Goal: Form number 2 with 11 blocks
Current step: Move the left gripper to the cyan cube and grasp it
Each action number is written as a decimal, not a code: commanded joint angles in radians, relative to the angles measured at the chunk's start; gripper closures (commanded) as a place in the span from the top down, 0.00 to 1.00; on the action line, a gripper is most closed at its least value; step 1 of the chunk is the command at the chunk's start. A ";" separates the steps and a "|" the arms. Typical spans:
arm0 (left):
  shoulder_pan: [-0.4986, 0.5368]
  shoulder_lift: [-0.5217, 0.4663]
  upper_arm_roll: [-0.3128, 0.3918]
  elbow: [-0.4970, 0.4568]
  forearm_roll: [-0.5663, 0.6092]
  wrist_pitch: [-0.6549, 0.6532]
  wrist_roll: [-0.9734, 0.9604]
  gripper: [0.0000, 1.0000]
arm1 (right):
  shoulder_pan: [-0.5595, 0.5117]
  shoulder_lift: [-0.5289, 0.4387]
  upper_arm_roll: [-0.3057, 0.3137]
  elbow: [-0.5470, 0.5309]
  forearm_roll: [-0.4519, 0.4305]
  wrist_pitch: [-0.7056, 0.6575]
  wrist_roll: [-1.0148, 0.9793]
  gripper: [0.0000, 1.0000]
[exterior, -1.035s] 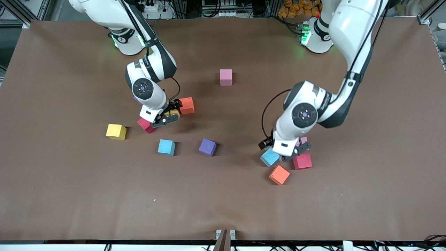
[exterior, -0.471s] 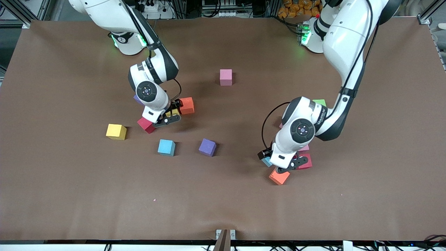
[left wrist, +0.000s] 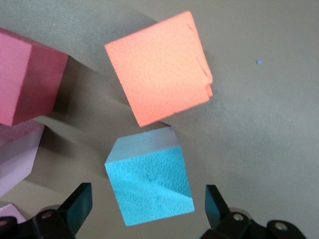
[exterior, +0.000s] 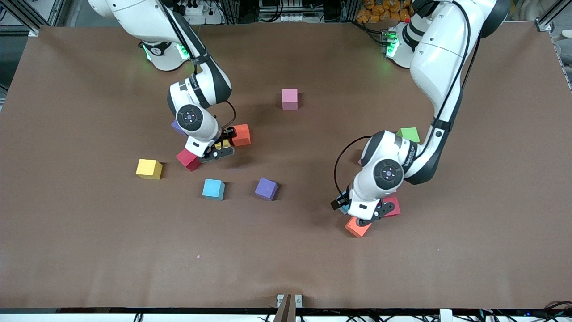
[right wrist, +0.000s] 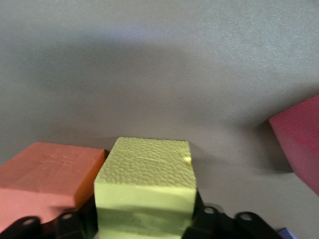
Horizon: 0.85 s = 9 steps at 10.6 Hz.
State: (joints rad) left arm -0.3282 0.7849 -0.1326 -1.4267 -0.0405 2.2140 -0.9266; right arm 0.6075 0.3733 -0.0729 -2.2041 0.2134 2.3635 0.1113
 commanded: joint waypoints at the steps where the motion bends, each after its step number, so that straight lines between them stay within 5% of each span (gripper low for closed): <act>1: -0.015 0.019 0.030 0.026 -0.062 -0.004 -0.059 1.00 | 0.003 -0.030 -0.005 0.004 0.020 -0.042 -0.021 0.35; 5: -0.015 0.056 0.031 0.035 -0.090 0.022 -0.116 1.00 | -0.049 -0.096 -0.008 0.058 0.014 -0.174 -0.186 0.35; 8: -0.015 0.076 0.031 0.035 -0.090 0.036 -0.121 1.00 | 0.013 -0.135 -0.005 0.057 -0.025 -0.197 -0.216 0.35; 9: -0.015 0.076 0.031 0.035 -0.087 0.035 -0.117 0.73 | 0.055 -0.161 -0.005 0.061 -0.052 -0.252 -0.219 0.35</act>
State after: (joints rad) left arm -0.3303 0.8479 -0.1147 -1.4189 -0.1041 2.2502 -1.0393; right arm 0.6075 0.2659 -0.0796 -2.1359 0.1975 2.1673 -0.1022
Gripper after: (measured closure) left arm 0.013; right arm 0.414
